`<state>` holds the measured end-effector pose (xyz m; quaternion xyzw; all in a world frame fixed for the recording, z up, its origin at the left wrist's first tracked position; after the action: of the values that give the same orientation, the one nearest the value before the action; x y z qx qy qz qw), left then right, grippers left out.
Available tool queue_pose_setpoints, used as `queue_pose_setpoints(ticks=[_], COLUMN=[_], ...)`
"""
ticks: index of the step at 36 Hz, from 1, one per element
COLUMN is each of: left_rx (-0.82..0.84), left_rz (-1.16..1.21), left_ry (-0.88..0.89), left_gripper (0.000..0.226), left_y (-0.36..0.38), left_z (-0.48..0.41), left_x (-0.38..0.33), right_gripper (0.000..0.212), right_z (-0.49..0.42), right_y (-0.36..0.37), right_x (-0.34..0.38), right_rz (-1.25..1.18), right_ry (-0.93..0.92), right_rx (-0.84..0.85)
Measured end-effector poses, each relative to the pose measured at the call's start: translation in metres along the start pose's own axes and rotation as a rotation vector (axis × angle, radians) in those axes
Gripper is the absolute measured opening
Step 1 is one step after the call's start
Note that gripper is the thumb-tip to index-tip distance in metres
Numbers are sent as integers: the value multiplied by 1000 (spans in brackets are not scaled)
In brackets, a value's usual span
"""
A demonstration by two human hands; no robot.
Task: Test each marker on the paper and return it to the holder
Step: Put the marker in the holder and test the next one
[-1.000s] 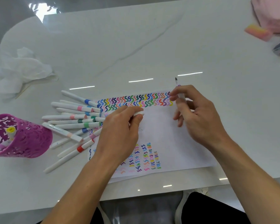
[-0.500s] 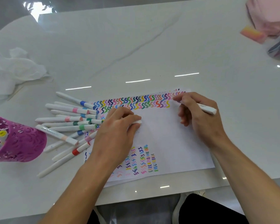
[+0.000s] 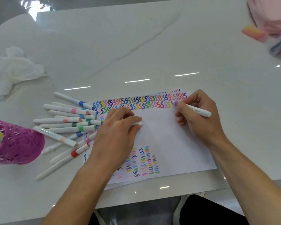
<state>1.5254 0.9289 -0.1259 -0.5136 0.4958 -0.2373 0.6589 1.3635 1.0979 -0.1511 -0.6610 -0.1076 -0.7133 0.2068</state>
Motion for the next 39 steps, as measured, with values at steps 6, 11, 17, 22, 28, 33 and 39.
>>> queue_pose_setpoints(ticks=[6,11,17,22,28,33,39], left_rx=[7,17,18,17,1,-7,-47], left_rz=[1,-13,-24,-21,-34,-33,-12], left_ry=[-20,-29,-33,-35,-28,-28,-19], left_gripper=[24,27,27,27,25,24,24], left_y=[0,0,-1,-1,-1,-4,-9], left_z=[0,0,-1,-1,0,0,1], left_x=[-1,-2,-2,-1,-1,-1,-2], right_gripper=[22,20,21,24,24,16,12], right_z=[0,0,0,1,0,6,20], right_y=[-1,-2,-3,-2,-8,-8,15], right_x=[0,0,2,2,5,16,28], right_rz=[14,27,48,31,-85,-91,57], right_ry=[14,35,21,20,13,-79,-237], right_rx=[7,-28,-70,-35,-74,-120,-28])
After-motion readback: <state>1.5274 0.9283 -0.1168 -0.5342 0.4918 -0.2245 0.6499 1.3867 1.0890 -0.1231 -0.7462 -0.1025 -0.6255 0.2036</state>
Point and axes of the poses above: each hand's wrist, its own z-axis away from the middle knuckle, its own y-axis out of the palm, x = y × z, the point moved 4 cm from there along -z, towards the middle knuckle, and after that the axes turned 5 degrees about -z, right-handed, at the moved point
